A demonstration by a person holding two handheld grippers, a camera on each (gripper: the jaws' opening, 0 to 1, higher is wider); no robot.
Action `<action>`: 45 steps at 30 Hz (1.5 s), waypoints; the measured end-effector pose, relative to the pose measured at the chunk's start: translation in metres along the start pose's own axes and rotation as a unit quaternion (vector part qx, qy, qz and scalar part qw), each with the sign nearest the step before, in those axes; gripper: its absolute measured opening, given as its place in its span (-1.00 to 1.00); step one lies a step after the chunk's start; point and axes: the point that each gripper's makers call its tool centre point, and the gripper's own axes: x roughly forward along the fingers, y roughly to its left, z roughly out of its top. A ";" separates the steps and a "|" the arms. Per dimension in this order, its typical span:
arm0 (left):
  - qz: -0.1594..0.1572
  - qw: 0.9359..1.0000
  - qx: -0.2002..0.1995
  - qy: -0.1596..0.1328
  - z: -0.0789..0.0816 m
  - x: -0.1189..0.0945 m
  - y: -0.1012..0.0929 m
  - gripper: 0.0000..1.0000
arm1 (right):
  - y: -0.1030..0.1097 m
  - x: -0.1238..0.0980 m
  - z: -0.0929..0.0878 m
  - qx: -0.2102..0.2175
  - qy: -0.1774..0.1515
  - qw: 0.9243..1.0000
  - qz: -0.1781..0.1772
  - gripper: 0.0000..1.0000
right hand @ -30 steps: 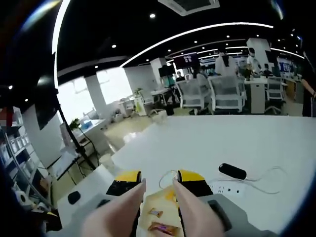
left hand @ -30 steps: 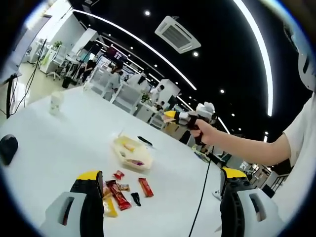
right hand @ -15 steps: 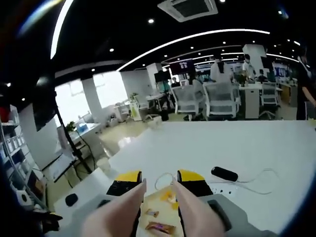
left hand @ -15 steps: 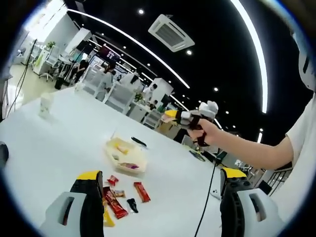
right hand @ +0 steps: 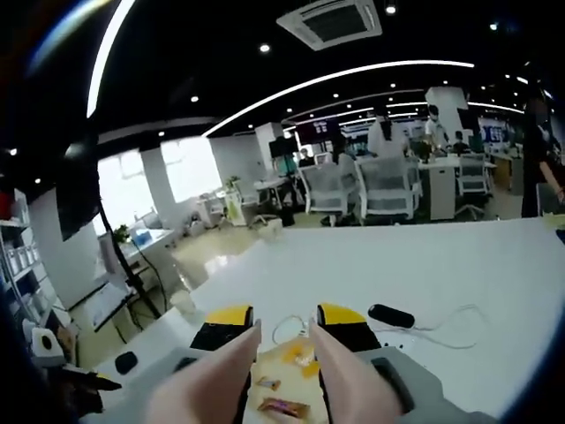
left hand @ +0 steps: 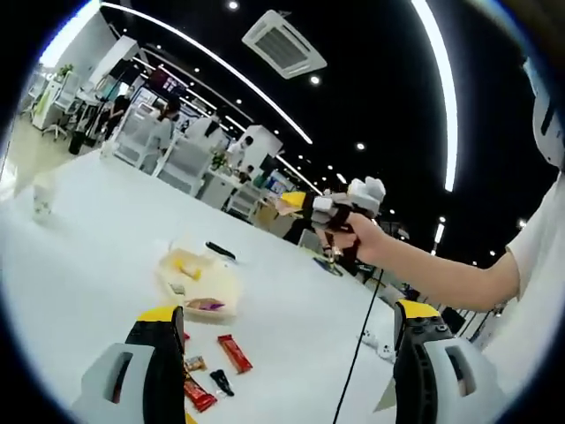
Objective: Place the target food into the container with the food tongs after gripping and lifting it, then release it inside without dropping or visibly crushing the food.
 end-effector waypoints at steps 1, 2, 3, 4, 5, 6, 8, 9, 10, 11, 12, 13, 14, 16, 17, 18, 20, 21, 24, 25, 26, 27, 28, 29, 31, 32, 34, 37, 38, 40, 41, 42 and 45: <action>-0.005 1.000 0.013 0.001 0.004 -0.001 -0.002 0.99 | 0.001 -0.004 -0.001 -0.004 -0.001 1.000 -0.002 -0.43; -0.010 1.000 0.027 0.003 0.007 -0.001 -0.004 0.99 | 0.002 -0.008 -0.002 -0.008 -0.003 1.000 -0.004 -0.43; -0.015 0.999 0.040 0.004 0.011 -0.002 -0.006 0.99 | 0.003 -0.012 -0.002 -0.013 -0.004 1.000 -0.006 -0.43; -0.015 0.999 0.038 0.006 0.009 -0.003 -0.005 0.99 | 0.003 -0.013 -0.004 -0.011 -0.005 1.000 -0.007 -0.43; -0.018 0.999 0.027 0.008 0.008 -0.004 -0.006 0.99 | 0.003 -0.015 -0.007 -0.009 -0.004 1.000 -0.009 -0.42; -0.023 1.000 0.015 0.004 0.011 -0.005 -0.011 0.99 | 0.002 -0.019 -0.010 -0.006 -0.005 1.000 -0.014 -0.42; -0.026 0.999 0.037 -0.003 0.016 -0.010 -0.020 0.99 | 0.004 -0.025 -0.014 0.000 -0.008 1.000 -0.016 -0.42; -0.023 0.999 0.049 -0.001 0.016 -0.012 -0.022 0.99 | 0.004 -0.028 -0.016 0.004 -0.009 1.000 -0.019 -0.42; -0.019 0.998 0.059 0.002 0.015 -0.014 -0.023 0.98 | 0.004 -0.029 -0.019 0.008 -0.007 1.000 -0.021 -0.42; -0.018 0.998 0.059 0.003 0.013 -0.016 -0.022 0.98 | 0.005 -0.032 -0.023 0.012 -0.007 1.000 -0.022 -0.42; -0.016 0.998 0.060 0.005 0.011 -0.018 -0.020 0.98 | 0.006 -0.034 -0.025 0.013 -0.008 1.000 -0.022 -0.42; -0.014 0.998 0.060 0.007 0.009 -0.020 -0.018 0.98 | 0.007 -0.036 -0.029 0.016 -0.008 1.000 -0.025 -0.41; -0.012 0.998 0.061 0.009 0.008 -0.020 -0.017 0.98 | 0.007 -0.038 -0.031 0.018 -0.008 0.999 -0.025 -0.41; -0.006 0.998 0.062 0.020 0.001 -0.024 -0.011 0.98 | 0.010 -0.041 -0.036 0.012 -0.007 1.000 -0.025 -0.41; -0.001 0.998 0.062 0.030 -0.003 -0.026 -0.008 0.98 | 0.011 -0.045 -0.043 -0.025 0.000 0.999 -0.026 -0.41; 0.005 0.997 0.067 0.035 -0.005 -0.028 -0.006 0.98 | 0.012 -0.046 -0.047 -0.027 0.003 0.999 -0.028 -0.41; 0.010 0.996 0.078 0.035 -0.005 -0.033 -0.006 0.98 | 0.014 -0.050 -0.055 -0.026 0.008 0.999 -0.028 -0.41; 0.010 0.996 0.079 0.034 -0.005 -0.034 -0.006 0.98 | 0.014 -0.052 -0.060 -0.025 0.009 0.999 -0.030 -0.41; 0.012 0.995 0.086 0.038 -0.005 -0.033 -0.004 0.98 | 0.013 -0.057 -0.071 -0.010 0.011 0.999 -0.034 -0.41; 0.012 0.995 0.089 0.040 -0.005 -0.033 -0.005 0.99 | 0.013 -0.059 -0.074 0.003 0.009 0.999 -0.038 -0.41; 0.010 0.995 0.093 0.041 -0.005 -0.031 -0.006 0.99 | 0.014 -0.061 -0.076 0.012 0.008 0.999 -0.040 -0.41; 0.010 0.995 0.094 0.042 -0.004 -0.030 -0.005 0.99 | 0.014 -0.062 -0.078 0.022 0.006 0.999 -0.043 -0.41; 0.009 0.995 0.095 0.042 -0.004 -0.028 -0.006 0.99 | 0.014 -0.063 -0.080 0.030 0.005 0.999 -0.044 -0.41; 0.009 0.994 0.096 0.041 -0.003 -0.028 -0.007 0.99 | 0.015 -0.064 -0.081 0.037 0.003 0.998 -0.045 -0.41; 0.008 0.994 0.101 0.039 -0.002 -0.026 -0.008 0.99 | 0.016 -0.065 -0.087 0.047 0.003 0.998 -0.043 -0.41; 0.010 0.994 0.106 0.040 -0.001 -0.023 -0.010 0.99 | 0.017 -0.066 -0.092 0.056 0.002 0.997 -0.045 -0.41; 0.011 0.993 0.110 0.039 -0.001 -0.021 -0.011 0.99 | 0.018 -0.066 -0.097 0.062 0.001 0.997 -0.045 -0.41; 0.014 0.992 0.116 0.039 -0.002 -0.018 -0.013 0.99 | 0.018 -0.066 -0.103 0.066 0.003 0.997 -0.049 -0.42; 0.016 0.992 0.117 0.040 -0.003 -0.018 -0.013 0.99 | 0.016 -0.063 -0.108 0.071 0.005 0.996 -0.049 -0.42; 0.028 0.990 0.131 0.047 -0.005 -0.018 -0.010 0.99 | 0.015 -0.061 -0.115 0.078 0.011 0.996 -0.046 -0.42; 0.032 0.989 0.138 0.051 -0.006 -0.019 -0.008 0.99 | 0.015 -0.061 -0.116 0.079 0.012 0.996 -0.046 -0.42; 0.034 0.988 0.139 0.051 -0.006 -0.019 -0.007 0.99 | 0.016 -0.061 -0.118 0.081 0.014 0.996 -0.046 -0.42; 0.036 0.989 0.136 0.051 -0.005 -0.020 -0.005 0.99 | 0.016 -0.061 -0.124 0.089 0.018 0.995 -0.045 -0.41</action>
